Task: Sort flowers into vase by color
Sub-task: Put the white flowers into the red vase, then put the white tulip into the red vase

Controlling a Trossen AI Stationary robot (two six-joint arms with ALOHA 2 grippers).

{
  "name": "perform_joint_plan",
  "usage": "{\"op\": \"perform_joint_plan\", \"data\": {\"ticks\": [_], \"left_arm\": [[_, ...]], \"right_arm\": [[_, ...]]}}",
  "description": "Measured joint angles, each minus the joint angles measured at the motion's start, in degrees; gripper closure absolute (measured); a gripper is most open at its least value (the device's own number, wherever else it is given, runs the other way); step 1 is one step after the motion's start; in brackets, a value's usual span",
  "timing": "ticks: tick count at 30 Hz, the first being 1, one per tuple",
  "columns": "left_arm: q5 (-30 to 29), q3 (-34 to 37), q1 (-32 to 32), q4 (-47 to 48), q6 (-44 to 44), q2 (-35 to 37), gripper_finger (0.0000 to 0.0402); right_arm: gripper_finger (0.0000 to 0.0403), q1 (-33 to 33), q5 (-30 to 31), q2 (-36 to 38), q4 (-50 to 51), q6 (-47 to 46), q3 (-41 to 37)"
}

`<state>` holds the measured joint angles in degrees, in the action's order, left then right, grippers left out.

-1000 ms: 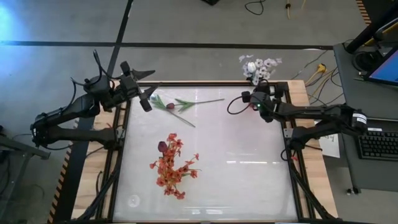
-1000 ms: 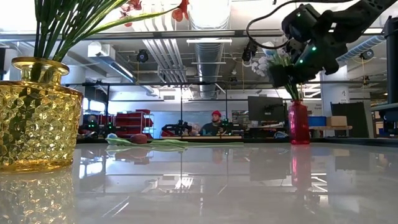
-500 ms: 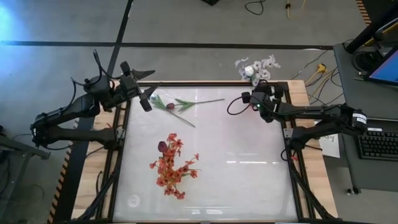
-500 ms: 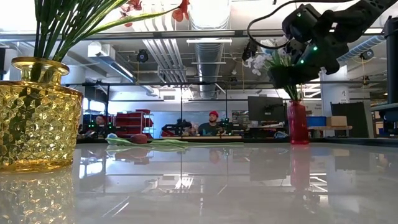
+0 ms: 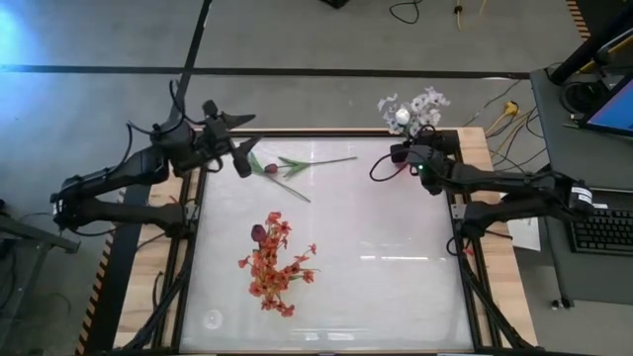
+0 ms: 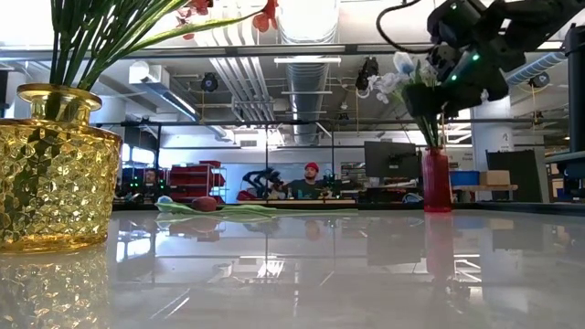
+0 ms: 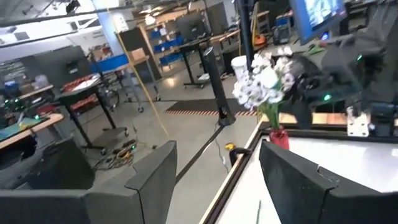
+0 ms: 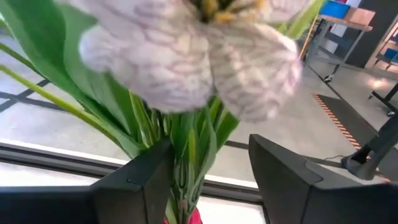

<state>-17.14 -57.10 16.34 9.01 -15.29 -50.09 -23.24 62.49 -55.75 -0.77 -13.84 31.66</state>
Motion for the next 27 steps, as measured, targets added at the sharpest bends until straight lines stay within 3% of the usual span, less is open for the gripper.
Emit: {"op": "perform_joint_plan", "data": {"ticks": [9, 27], "left_arm": [[-0.4, 0.0, 0.0, 0.5, 0.6, -2.2, 0.019], [-0.3, 0.0, 0.3, 3.8, 4.8, -5.0, 0.019]], "right_arm": [[0.0176, 0.0, -4.5, 5.1, 9.1, -7.7, 0.0], [0.0113, 0.4, -12.5, 10.9, 12.7, -10.4, 0.0]]}}
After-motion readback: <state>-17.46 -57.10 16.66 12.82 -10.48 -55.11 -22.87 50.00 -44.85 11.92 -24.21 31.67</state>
